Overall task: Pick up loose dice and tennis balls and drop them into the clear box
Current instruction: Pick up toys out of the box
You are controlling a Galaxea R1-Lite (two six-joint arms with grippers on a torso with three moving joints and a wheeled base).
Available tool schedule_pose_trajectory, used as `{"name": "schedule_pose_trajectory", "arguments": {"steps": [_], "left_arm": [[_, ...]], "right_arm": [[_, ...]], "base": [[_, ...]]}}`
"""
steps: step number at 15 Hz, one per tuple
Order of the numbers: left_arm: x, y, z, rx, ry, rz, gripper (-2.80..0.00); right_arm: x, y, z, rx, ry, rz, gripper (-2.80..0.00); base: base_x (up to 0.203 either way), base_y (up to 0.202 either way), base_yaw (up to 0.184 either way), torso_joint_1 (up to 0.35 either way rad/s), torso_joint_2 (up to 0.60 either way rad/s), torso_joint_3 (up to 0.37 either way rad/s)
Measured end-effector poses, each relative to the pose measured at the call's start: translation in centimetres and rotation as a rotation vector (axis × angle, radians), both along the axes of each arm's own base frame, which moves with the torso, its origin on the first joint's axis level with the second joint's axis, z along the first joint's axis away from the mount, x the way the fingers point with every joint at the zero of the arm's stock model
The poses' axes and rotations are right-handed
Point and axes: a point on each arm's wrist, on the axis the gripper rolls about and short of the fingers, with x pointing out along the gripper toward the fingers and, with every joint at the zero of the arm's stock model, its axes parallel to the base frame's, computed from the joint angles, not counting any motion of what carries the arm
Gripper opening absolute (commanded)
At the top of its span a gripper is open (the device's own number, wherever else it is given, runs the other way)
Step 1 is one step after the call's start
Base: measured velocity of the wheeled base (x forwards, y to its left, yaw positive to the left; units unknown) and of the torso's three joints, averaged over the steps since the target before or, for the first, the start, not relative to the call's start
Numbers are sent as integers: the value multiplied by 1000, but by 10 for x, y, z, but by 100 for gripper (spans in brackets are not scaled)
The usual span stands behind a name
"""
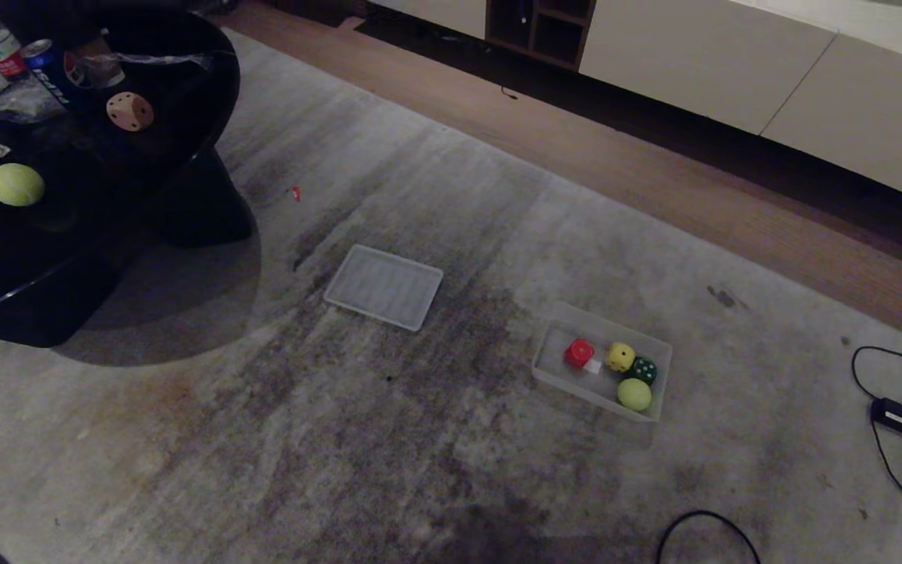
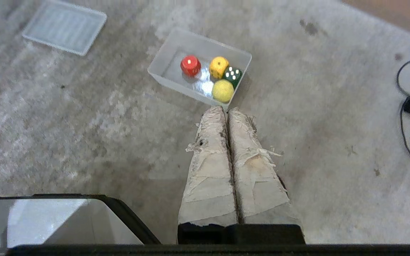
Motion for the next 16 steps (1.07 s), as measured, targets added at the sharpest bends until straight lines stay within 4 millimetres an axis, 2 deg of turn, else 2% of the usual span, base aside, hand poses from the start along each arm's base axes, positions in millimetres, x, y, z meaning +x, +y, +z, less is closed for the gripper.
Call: {"name": "schedule_pose_trajectory", "arguments": {"steps": [16], "left_arm": [[0,0,0,0,0,0,-280]], "right_arm": [[0,0,0,0,0,-1,-280]], "base": [[0,0,0,2,1,200]]}}
